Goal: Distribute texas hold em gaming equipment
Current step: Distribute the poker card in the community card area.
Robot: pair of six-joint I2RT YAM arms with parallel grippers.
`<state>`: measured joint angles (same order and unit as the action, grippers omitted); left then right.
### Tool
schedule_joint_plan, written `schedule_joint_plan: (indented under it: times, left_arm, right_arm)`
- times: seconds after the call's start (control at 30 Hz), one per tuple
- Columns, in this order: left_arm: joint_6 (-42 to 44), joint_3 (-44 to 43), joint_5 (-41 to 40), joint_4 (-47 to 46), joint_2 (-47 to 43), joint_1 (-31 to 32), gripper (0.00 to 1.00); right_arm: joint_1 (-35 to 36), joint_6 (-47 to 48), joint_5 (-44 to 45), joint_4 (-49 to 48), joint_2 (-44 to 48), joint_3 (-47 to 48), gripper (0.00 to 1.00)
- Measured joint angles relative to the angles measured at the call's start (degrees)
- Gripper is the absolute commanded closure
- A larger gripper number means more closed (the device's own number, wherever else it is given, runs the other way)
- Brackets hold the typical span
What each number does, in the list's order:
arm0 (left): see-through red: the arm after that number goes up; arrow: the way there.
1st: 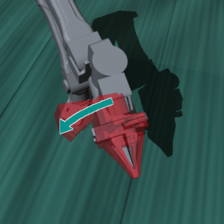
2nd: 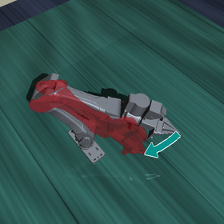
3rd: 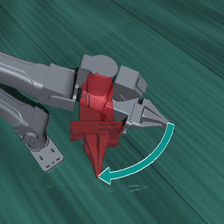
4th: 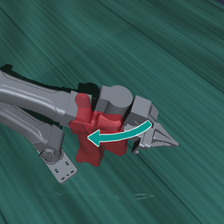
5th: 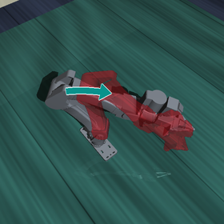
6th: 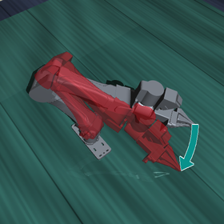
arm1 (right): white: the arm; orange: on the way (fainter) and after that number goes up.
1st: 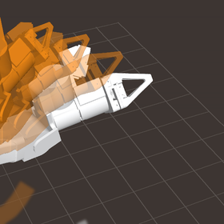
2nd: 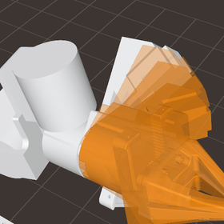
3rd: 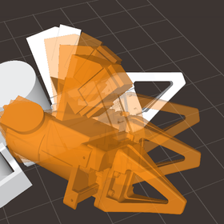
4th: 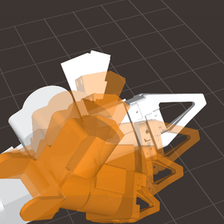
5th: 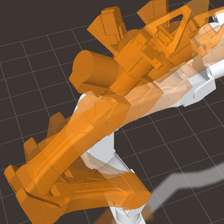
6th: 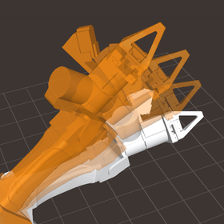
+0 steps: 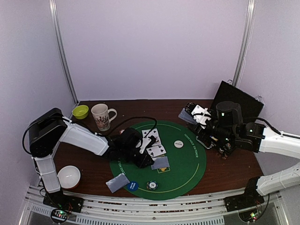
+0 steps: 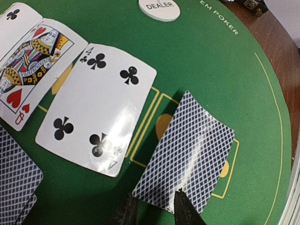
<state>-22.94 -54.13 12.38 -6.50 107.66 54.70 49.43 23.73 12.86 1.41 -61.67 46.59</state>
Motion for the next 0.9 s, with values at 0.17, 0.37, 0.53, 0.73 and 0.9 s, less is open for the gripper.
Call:
schedule_joint_plan:
  times: [0.17,0.37,0.53,0.73,0.9]
  left_arm:
    - [0.8,0.0,0.9,0.3,0.0,0.0,0.66]
    - [1.9,-3.2,2.5,4.8,0.2,0.0,0.63]
    - [1.8,-3.6,3.1,5.5,0.2,-0.4,0.53]
    - [-0.1,-1.8,3.5,6.0,-1.3,-3.3,0.47]
    - [-0.4,0.0,3.9,6.1,-6.1,-3.8,0.44]
  right_arm:
    - [0.0,0.0,0.0,0.3,0.0,0.0,0.53]
    - [0.0,0.0,0.0,0.6,0.0,0.0,0.53]
    - [0.0,0.0,0.0,0.7,0.0,0.0,0.53]
    - [0.0,0.0,0.0,1.1,0.2,0.0,0.53]
    - [0.0,0.0,-0.1,1.9,0.4,0.1,0.53]
